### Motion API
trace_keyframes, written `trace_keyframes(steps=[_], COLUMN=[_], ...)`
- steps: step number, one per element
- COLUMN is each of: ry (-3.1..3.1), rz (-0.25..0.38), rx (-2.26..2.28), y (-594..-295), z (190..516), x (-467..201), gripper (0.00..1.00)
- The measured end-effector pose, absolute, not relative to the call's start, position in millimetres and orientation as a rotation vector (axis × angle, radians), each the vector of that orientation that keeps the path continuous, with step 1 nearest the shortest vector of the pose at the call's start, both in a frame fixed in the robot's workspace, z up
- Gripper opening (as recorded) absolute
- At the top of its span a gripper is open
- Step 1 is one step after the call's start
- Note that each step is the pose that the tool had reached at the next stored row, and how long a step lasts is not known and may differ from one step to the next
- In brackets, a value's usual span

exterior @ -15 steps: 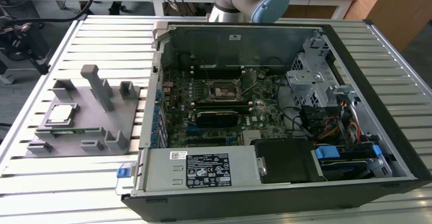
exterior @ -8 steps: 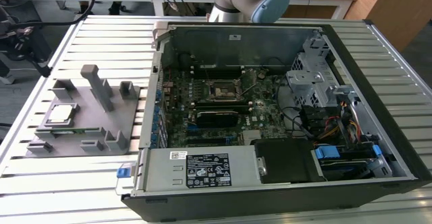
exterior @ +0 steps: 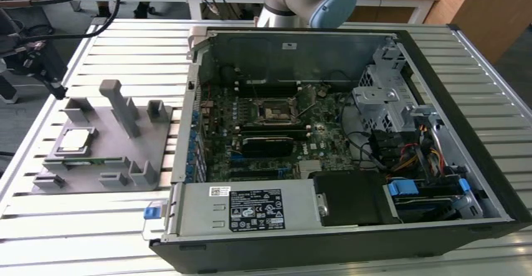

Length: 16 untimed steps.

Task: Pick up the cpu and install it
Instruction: 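Pick up the cpu and move it towards the insertion slot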

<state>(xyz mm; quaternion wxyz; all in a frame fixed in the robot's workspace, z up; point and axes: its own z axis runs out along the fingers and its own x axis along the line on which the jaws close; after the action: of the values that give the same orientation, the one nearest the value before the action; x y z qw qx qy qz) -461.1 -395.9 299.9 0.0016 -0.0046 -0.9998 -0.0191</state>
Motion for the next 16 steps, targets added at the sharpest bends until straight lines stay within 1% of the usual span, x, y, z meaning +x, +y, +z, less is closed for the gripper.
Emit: trace_keyframes(steps=[15, 16], ry=[-3.137, -3.136], rz=[-0.057, -0.057], rx=[0.034, 0.035], y=[-400, -400], z=[273, 271], x=[-461, -461], gripper=[0.82, 0.80])
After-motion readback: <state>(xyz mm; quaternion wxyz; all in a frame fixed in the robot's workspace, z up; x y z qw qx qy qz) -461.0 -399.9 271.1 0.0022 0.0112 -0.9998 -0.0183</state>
